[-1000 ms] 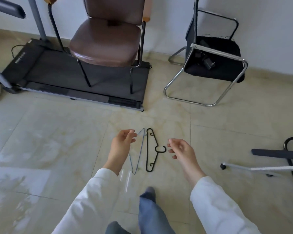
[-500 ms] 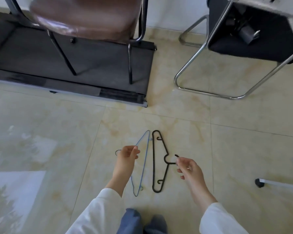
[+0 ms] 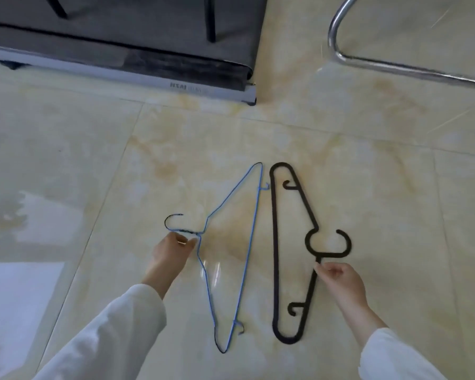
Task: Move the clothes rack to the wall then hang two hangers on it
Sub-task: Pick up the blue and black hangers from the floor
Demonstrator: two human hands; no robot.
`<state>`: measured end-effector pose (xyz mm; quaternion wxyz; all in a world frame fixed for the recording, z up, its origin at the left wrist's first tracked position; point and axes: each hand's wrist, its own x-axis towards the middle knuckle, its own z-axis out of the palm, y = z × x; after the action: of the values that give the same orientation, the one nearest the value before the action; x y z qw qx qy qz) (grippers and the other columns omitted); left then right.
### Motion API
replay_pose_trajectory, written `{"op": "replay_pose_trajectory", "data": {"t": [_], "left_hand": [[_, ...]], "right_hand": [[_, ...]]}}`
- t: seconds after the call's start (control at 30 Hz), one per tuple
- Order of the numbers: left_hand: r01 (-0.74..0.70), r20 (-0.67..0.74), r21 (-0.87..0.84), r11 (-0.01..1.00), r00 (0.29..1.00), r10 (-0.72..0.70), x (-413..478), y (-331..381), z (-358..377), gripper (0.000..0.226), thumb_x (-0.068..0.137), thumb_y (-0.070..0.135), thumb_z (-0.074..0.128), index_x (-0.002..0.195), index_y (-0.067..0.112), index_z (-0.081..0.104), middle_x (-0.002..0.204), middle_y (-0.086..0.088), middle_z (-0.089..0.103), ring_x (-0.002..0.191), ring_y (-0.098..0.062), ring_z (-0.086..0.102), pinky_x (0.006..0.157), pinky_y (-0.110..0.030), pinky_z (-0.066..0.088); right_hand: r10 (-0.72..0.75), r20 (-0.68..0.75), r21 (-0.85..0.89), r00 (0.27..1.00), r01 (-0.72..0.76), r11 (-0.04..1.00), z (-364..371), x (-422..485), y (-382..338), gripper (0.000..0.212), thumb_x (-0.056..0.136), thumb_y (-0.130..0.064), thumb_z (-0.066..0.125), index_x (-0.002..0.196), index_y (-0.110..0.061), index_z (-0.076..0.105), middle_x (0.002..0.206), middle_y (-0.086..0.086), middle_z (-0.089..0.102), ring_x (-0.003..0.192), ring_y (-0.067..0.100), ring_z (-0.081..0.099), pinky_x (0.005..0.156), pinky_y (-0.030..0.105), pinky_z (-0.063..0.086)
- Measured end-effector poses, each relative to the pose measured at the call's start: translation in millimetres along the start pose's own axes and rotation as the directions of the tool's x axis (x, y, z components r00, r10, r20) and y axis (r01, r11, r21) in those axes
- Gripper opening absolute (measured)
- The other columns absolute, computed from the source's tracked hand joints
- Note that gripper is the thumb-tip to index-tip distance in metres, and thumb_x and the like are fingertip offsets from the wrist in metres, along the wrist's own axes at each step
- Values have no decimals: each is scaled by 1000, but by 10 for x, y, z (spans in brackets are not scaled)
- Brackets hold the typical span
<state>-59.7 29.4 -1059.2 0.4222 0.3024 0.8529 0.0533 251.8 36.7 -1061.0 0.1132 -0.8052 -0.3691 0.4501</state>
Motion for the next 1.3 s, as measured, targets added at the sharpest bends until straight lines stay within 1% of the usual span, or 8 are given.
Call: {"op": "replay_pose_trajectory", "data": {"t": [0.07,0.27,0.43,0.6,0.7,0.9,1.07,1.3], "left_hand": [[-19,-21,24,1000,1000,19,121,-85,127,29,84,43,53,73,18,62,75,-3,60,76,-24,53,57,-28,35],[-76,-132,-58,995,989,68,178,-115,293,16,76,42,63,62,37,56,77,10,62,79,-18,59,64,-28,44],[-93,-155,-69,993,984,82,149,-80,303,23,77,33,65,58,37,54,74,9,62,78,-19,59,67,-30,48],[-97,-166,-102,990,983,79,138,-48,287,15,81,28,60,66,30,55,75,9,59,78,-19,56,56,-25,40],[-114,-105,-206,972,990,94,123,-53,264,5,84,21,60,80,18,60,78,3,60,79,-18,54,55,-18,36],[-80,99,-392,917,987,129,-204,126,50,17,83,15,63,66,17,63,62,3,55,63,-14,49,59,-20,38],[-54,137,-485,873,981,137,-827,465,-198,21,83,14,64,62,19,63,60,1,57,58,-10,49,50,-8,40],[-3,102,-597,802,992,80,-1848,904,-895,23,83,15,64,60,19,62,65,-1,58,63,-16,50,65,-20,41]], "right_hand": [[-21,-24,-57,999,20,998,127,117,93,42,75,-32,70,104,-5,58,92,4,60,91,24,58,77,30,41],[-95,-147,-165,985,70,984,236,231,139,30,77,-32,67,92,-7,61,80,1,59,80,23,55,66,30,37],[-72,-98,-143,993,57,988,209,233,116,21,80,-30,64,86,-10,58,77,0,56,78,22,53,67,31,38],[-61,-37,-67,997,58,996,177,250,97,18,81,-25,63,82,-9,56,73,1,56,76,22,52,67,31,37],[-98,11,9,995,98,995,154,212,30,20,82,-20,62,68,-12,50,62,1,50,64,22,48,59,31,35],[-194,61,82,979,189,979,-6,-59,-353,17,82,-18,63,66,-15,56,54,-4,49,52,14,44,53,25,33],[-228,83,64,970,224,973,-310,-588,-774,10,78,-17,67,71,-14,61,56,-3,56,50,14,50,51,21,40],[-218,176,132,960,197,972,-853,-1571,-1390,8,78,-11,67,71,-12,64,53,-1,53,45,14,45,38,7,36]]}}
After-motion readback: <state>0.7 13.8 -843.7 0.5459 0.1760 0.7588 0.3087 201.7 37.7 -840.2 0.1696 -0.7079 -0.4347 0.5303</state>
